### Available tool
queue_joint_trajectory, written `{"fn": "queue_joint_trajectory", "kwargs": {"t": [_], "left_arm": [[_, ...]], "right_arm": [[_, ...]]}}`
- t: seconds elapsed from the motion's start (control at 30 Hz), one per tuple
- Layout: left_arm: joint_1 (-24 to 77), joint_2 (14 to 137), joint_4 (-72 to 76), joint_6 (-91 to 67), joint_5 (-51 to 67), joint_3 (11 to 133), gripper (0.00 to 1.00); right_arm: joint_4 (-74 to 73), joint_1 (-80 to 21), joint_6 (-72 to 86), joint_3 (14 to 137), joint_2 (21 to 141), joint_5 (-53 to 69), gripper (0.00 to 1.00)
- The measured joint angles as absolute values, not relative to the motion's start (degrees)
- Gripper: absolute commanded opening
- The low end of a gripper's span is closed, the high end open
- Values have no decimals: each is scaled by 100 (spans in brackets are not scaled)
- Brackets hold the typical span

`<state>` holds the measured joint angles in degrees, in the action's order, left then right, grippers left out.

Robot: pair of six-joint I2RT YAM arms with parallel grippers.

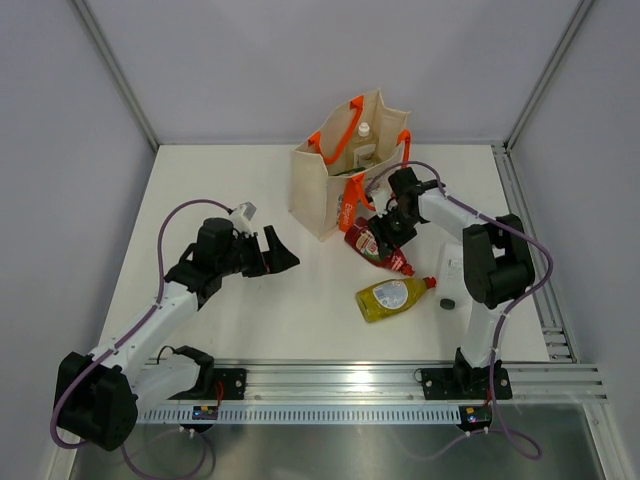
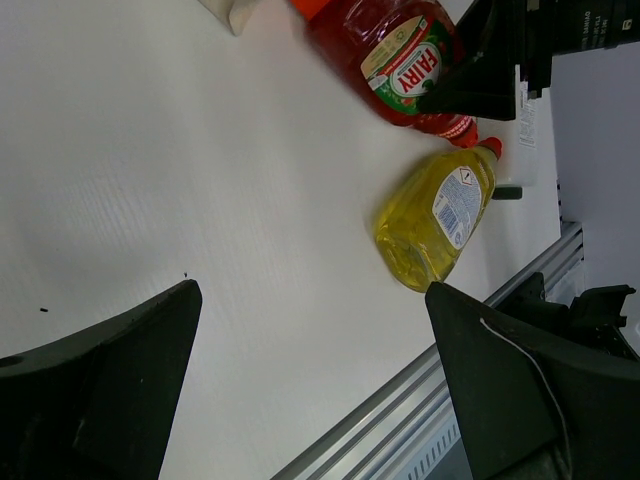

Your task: Place the personal care products into the canvas bag

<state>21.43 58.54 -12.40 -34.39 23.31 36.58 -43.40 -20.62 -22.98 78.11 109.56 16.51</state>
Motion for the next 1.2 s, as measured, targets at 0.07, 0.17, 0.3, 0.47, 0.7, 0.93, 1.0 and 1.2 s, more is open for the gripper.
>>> {"fn": "queue_joint_trajectory", "kwargs": {"t": [0.07,0.17,0.3,0.47,0.7,0.93,1.0,1.2], "left_arm": [[2143,5859,-1240,-3439,2333,3658,99],[2143,5863,-1240,-3439,2331,3658,99],[2143,5863,-1247,-3437,2331,3658,99],[2143,5863,-1275,-3437,2331,3658,99],[2143,5863,-1302,-3437,2331,3658,99],[2143,5863,-1306,-3437,2331,3658,99],[2143,5863,-1306,-3437,2331,3658,99],[2143,5907,-1302,-3435,2331,3658,99]], "right_arm": [[-4364,-1837,-2329,7802,10930,1643,2],[-4445,-1535,-2340,7850,10930,1660,0],[-4473,-1260,-2333,7874,10923,1719,0],[-4021,-1190,-2307,7518,10589,1632,0],[-3227,-1166,-2051,7185,10259,897,0],[-2408,-987,-1772,6928,10182,-141,0],[-2290,-878,-1758,6917,10189,-405,0],[-2051,-502,-1892,7131,10471,-1181,0]]}}
